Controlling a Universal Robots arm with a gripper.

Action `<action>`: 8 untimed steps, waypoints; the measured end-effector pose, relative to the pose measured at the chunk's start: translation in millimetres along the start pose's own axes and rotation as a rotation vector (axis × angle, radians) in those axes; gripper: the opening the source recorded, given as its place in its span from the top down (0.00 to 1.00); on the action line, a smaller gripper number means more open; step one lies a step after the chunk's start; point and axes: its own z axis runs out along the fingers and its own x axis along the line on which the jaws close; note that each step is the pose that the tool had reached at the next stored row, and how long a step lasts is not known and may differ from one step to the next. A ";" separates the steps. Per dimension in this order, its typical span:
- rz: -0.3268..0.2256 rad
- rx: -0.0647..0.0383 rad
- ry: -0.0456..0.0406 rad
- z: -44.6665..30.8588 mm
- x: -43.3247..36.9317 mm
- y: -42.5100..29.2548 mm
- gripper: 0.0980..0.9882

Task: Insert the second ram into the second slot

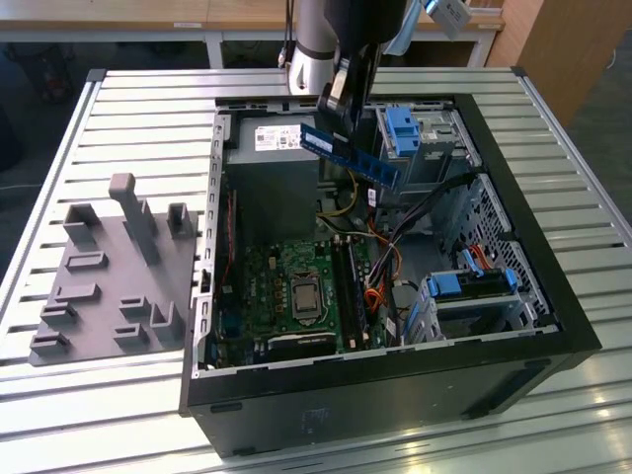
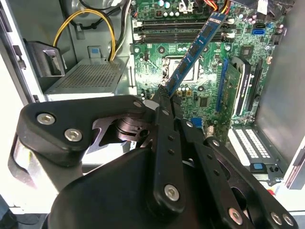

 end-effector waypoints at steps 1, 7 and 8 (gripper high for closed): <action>0.003 0.000 -0.0001 0.0 0.0 0.0 0.96; 0.023 0.000 -0.0009 0.0 0.0 0.0 0.96; 0.026 0.000 -0.0010 0.0 0.0 0.0 0.96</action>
